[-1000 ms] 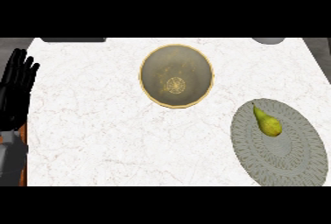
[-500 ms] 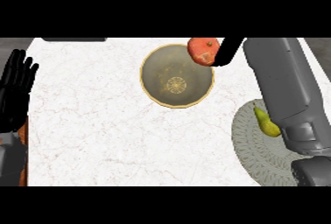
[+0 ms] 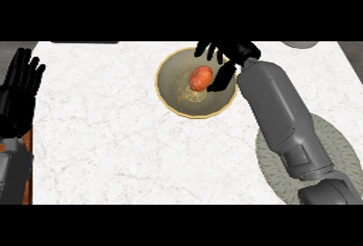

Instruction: Pick the squash from the placemat and place it in the bowl

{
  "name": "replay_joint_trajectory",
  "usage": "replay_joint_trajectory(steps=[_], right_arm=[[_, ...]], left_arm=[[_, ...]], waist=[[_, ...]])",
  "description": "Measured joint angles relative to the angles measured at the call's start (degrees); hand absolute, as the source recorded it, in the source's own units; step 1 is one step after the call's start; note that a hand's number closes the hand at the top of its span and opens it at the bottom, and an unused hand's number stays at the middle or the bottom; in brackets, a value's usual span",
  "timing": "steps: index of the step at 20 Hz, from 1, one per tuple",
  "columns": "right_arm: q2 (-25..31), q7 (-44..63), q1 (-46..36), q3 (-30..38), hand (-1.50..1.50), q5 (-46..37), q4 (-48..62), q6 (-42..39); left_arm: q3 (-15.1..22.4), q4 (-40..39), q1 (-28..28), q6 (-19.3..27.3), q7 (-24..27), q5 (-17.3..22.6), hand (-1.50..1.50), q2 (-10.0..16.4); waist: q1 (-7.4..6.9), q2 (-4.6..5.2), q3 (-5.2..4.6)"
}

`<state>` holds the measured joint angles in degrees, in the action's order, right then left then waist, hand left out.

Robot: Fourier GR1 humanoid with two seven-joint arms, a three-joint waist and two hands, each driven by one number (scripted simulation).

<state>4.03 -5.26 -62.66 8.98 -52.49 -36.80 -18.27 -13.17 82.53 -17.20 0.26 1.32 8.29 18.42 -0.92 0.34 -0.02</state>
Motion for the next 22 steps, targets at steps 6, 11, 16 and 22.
replay_joint_trajectory(steps=[6,11,16,22], right_arm=[[-2.99,-1.70,1.28,3.92,-1.50,6.81,4.75,4.31],[-3.23,-6.37,1.06,9.24,-1.50,11.69,6.09,10.62],[0.14,-8.66,0.34,15.27,-1.50,16.70,6.38,14.82],[9.36,-10.61,-0.39,21.63,-1.50,21.74,11.01,13.24]], left_arm=[[0.12,0.81,0.59,-0.11,0.23,0.05,0.00,-0.44],[0.54,1.77,0.51,0.40,-0.88,-0.25,0.00,-0.78],[0.58,2.15,1.60,0.32,-0.20,-0.41,0.00,-1.12],[0.13,3.04,1.22,0.18,-1.18,0.00,0.00,-0.69]], waist=[[-0.53,0.10,0.04],[-0.80,0.22,0.07],[-0.62,0.19,0.06],[-0.92,0.45,0.08]])
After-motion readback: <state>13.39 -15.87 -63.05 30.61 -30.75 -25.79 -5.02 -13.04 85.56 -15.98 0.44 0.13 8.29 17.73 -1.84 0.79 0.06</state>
